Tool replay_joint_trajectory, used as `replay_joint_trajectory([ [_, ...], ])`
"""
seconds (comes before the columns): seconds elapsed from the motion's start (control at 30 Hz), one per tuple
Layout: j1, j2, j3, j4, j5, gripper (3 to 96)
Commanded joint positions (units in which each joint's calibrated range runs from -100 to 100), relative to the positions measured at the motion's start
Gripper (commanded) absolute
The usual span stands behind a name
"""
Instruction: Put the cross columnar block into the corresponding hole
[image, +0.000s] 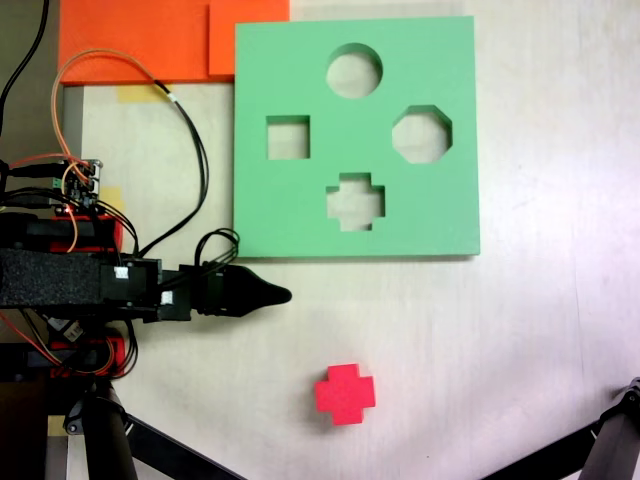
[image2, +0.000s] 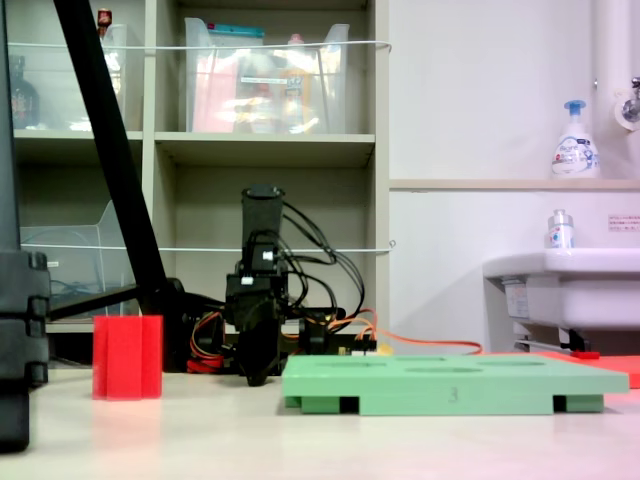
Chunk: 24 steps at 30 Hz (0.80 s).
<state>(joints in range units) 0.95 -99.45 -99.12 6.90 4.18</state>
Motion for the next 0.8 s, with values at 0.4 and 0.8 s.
replay_joint_trajectory([
  [0.4,0.7,-0.5,-0.9,-6.1,-0.2,49.3],
  [0.8,0.5,-0.5,-0.9,-6.1,0.4,49.1],
])
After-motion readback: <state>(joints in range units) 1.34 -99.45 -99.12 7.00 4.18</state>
